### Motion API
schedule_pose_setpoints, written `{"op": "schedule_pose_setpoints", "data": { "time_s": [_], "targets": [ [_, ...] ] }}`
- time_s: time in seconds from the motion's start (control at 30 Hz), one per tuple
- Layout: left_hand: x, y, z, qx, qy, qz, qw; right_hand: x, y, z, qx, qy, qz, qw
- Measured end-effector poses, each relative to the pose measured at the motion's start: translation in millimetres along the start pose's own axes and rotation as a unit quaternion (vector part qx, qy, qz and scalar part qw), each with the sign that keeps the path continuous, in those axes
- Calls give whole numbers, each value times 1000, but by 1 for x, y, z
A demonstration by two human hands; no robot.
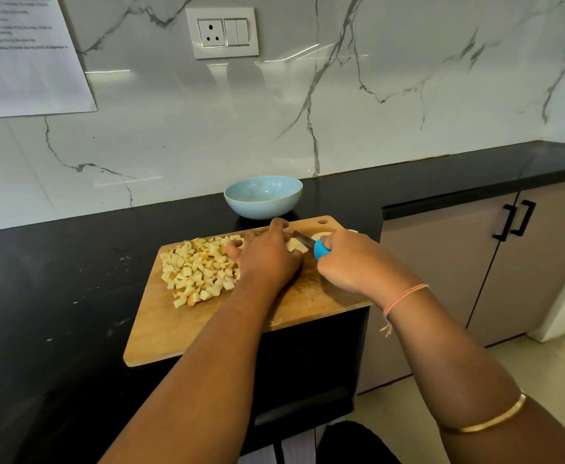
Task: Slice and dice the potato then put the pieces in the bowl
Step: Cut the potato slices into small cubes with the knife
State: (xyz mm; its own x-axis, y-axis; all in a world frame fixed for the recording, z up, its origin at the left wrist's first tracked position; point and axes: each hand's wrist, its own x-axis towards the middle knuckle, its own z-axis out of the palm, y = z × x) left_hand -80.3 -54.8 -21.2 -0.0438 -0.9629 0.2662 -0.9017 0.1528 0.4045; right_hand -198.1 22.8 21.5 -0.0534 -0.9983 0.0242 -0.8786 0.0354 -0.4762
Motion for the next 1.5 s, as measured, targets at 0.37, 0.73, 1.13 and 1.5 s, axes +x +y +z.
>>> {"op": "schedule_pose_setpoints", "data": {
  "time_s": [0.37,0.73,1.13,1.5],
  "targets": [
    [-3,4,-3,1,-5,-24,1000,-42,6,-9,20,-34,2,999],
    [-7,3,-3,-30,33,-41,998,-9,-13,-2,10,13,-8,1000],
    [-7,2,-2,-33,32,-43,998,-52,2,-5,-21,-22,-1,1000],
    [-7,0,0,-50,60,-61,995,-16,-15,-2,-3,4,-11,1000]
  ]
}}
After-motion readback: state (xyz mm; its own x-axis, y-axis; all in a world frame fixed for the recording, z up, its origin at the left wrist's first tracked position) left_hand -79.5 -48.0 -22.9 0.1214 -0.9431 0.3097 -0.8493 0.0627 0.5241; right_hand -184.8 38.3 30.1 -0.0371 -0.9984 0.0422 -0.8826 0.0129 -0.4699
